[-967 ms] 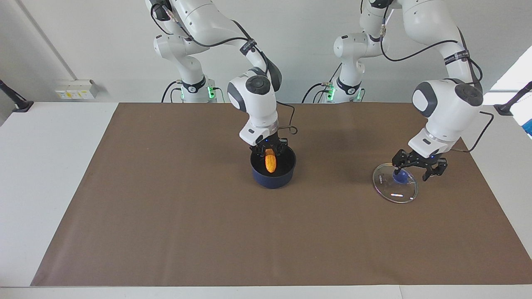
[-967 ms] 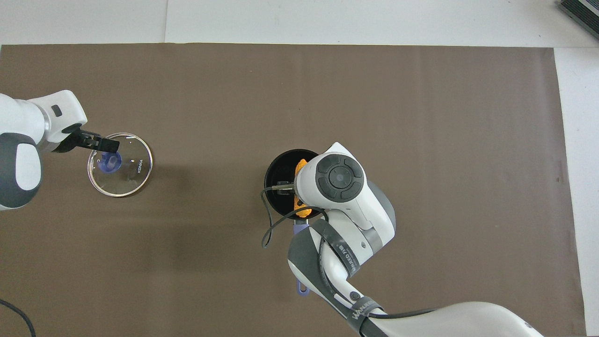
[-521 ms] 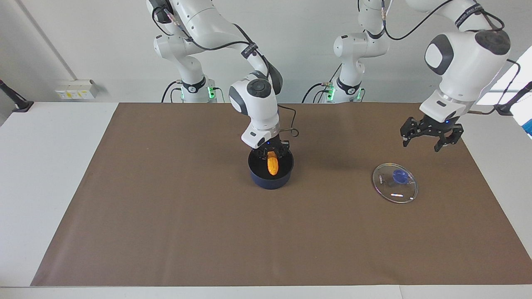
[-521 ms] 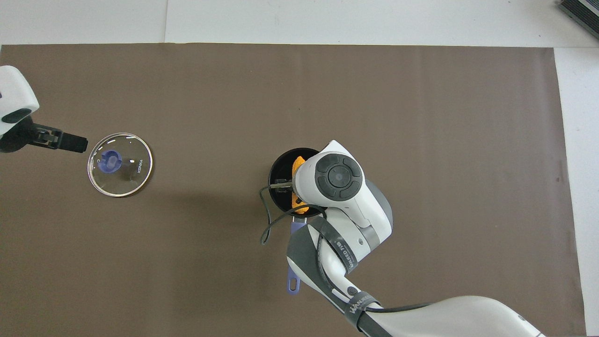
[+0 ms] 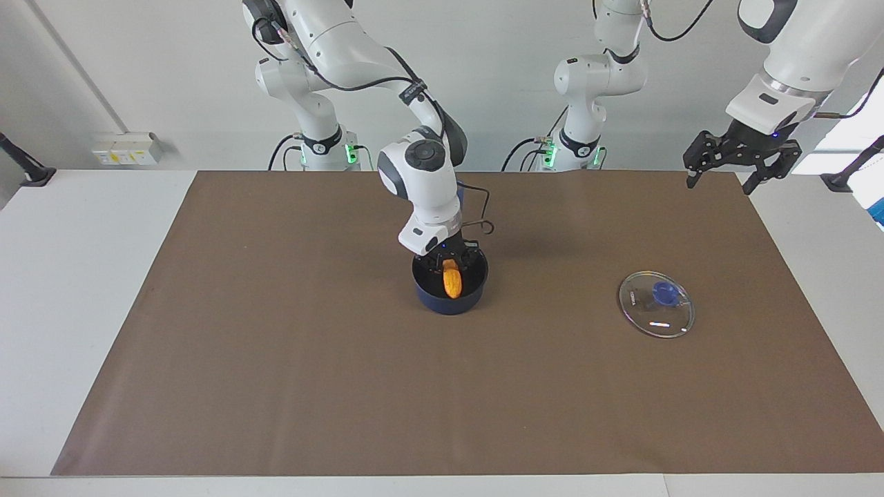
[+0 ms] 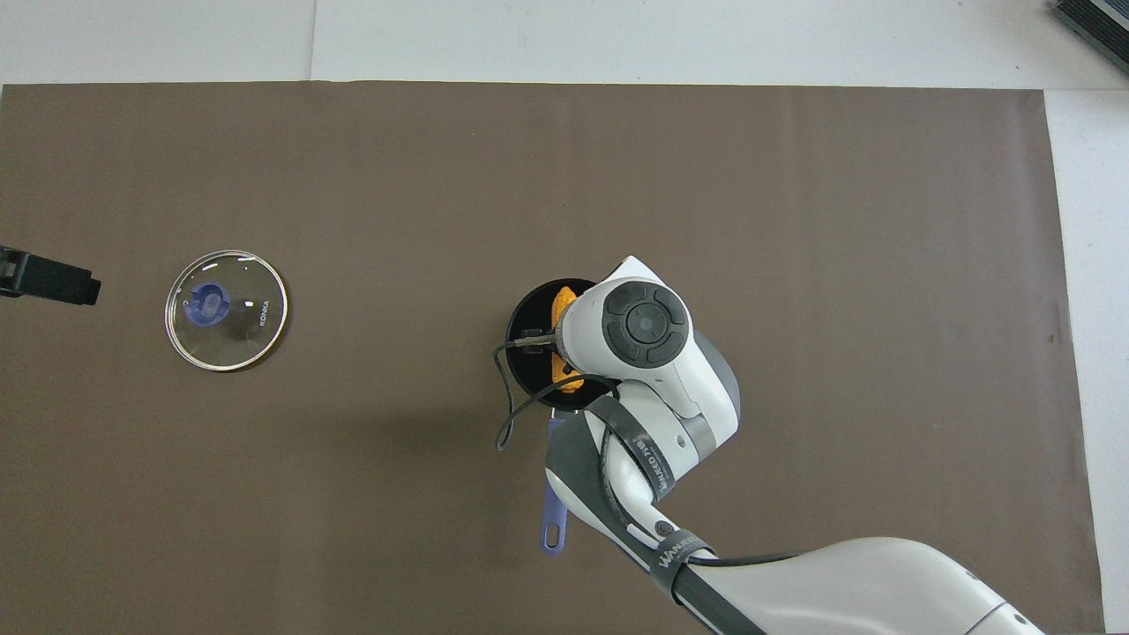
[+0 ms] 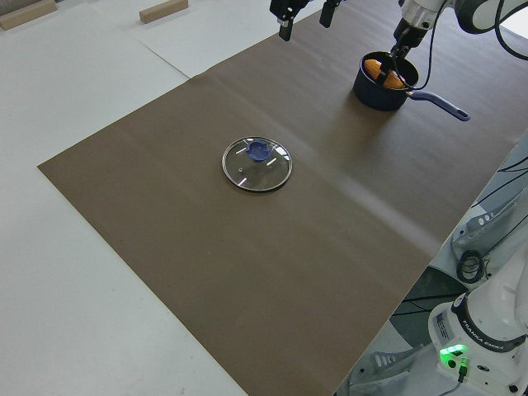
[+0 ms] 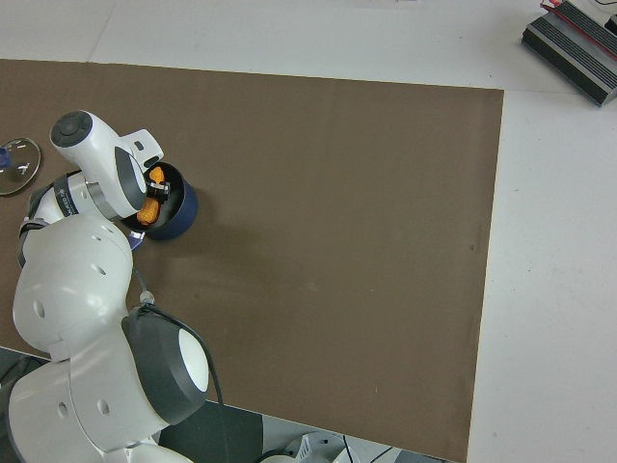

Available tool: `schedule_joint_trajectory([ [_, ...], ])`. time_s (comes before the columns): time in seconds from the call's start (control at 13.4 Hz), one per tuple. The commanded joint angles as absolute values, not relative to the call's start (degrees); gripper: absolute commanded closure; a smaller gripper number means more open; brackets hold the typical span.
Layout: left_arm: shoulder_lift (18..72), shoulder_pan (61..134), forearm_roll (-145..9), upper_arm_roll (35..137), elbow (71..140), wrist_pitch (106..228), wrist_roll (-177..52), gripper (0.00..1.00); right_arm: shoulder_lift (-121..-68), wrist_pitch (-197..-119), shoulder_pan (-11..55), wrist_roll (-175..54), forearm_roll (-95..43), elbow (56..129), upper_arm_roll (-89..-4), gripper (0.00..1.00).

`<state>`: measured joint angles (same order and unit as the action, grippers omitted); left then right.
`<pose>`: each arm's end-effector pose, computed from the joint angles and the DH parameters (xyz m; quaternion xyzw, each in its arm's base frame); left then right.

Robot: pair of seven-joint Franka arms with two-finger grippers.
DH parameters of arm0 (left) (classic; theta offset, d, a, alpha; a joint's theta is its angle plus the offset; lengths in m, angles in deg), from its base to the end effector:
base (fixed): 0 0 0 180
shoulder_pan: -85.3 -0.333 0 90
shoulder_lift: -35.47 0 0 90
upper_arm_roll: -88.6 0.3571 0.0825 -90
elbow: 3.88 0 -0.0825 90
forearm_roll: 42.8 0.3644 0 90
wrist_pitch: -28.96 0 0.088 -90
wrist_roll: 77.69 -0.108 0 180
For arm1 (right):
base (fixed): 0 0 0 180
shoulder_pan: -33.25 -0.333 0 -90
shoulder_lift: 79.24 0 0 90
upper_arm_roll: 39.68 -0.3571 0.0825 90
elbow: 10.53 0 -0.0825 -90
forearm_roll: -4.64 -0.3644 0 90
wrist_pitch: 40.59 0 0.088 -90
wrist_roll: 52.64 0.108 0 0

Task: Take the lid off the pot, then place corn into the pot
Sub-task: 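Lower the corn into the pot and open the right gripper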

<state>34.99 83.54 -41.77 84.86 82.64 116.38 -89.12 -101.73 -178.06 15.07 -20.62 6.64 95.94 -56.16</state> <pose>0.5277 -0.0164 0.6924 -0.9931 0.1162 -0.0112 0.0102 0.5457 0.3540 0.3818 -0.9956 -0.0200 -0.0466 0.0791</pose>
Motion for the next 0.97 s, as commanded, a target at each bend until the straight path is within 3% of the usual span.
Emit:
schedule_joint_trajectory([
  [0.0,33.45,84.42,-41.31,85.17,82.16,114.57,-85.87,0.00,-102.27,-180.60,15.76,-20.83,6.31,95.73,-56.64,0.00],
  [0.22,33.62,84.42,-41.31,85.17,82.08,114.57,-85.86,0.00,-101.40,-179.81,15.59,-20.91,6.31,95.56,-56.73,0.00],
  [0.6,33.45,84.07,-41.31,85.52,82.16,115.27,-85.86,0.00,-91.13,-168.94,19.44,-21.09,6.31,95.20,-56.64,0.00],
  [0.89,33.01,87.75,-41.31,88.85,82.16,114.66,-85.95,0.00,-83.56,-159.79,27.18,-22.23,6.40,95.12,-56.47,0.00],
])
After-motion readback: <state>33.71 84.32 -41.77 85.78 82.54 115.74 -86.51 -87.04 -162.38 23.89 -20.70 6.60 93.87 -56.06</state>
